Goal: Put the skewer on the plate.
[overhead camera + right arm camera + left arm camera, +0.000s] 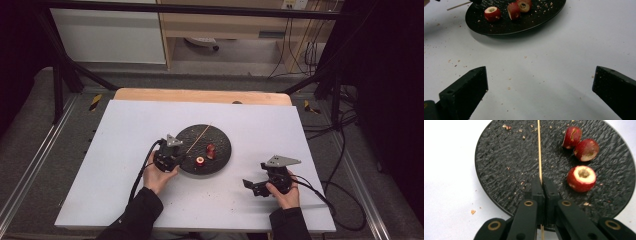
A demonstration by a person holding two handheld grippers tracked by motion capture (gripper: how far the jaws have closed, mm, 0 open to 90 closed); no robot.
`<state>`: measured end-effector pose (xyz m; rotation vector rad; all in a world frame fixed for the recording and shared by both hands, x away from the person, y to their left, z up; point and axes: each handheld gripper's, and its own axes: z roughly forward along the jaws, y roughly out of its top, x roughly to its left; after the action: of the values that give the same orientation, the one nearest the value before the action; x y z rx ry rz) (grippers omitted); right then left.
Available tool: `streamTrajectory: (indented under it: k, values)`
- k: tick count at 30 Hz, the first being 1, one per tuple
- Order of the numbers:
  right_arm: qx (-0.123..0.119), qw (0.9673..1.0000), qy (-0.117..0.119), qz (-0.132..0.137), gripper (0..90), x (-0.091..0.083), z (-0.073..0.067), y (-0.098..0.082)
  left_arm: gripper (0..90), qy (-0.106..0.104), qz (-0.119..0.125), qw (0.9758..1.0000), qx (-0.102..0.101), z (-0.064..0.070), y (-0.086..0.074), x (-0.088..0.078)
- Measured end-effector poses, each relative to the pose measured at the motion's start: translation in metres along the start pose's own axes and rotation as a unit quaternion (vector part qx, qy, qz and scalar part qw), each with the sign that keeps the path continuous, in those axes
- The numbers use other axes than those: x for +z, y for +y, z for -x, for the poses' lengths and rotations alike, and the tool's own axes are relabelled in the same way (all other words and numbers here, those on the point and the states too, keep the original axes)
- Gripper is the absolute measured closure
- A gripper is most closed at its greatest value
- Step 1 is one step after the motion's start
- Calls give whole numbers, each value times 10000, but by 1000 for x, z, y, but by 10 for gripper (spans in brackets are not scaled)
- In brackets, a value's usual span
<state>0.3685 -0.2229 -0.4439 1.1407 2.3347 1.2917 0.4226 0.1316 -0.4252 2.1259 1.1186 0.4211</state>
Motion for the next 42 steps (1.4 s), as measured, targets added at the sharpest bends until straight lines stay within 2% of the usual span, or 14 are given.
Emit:
streamTrajectory:
  k: [6, 19, 21, 24, 28, 30, 32, 34, 37, 42]
  values:
    - [-8, 10000, -4, 2, 11, -1, 1, -1, 885, 61, -184, 9998, -35, 1, 0, 7]
    - [37, 10000, 20, 37, 13, -1, 1, -1, 867, 76, -114, 9999, 20, 2, 1, 8]
    - [36, 10000, 11, 36, 13, -1, 1, -1, 833, 28, -59, 10000, 33, 1, 0, 6]
    - [25, 10000, -8, 15, 13, -1, 1, -1, 778, -28, 57, 9999, 156, 0, 0, -1]
    - [53, 10000, -8, 38, 12, -2, 1, 0, 690, -211, 198, 9993, 246, -4, -1, -12]
    - [36, 10000, -15, 47, 12, -2, 2, 0, 626, -302, 257, 9985, 372, -6, -3, -18]
    - [37, 10000, -13, 38, 12, -2, 2, 0, 561, -345, 295, 9980, 441, -9, -5, -23]
    - [55, 10000, -8, 28, 11, -2, 2, -1, 478, -477, 274, 9973, 484, -12, -8, -29]
    - [66, 10000, -15, 40, 11, -3, 2, -1, 385, -542, 313, 9961, 623, -16, -13, -37]
    - [81, 10000, -2, 41, 10, -4, 3, -1, 245, -623, 406, 9950, 662, -21, -25, -48]
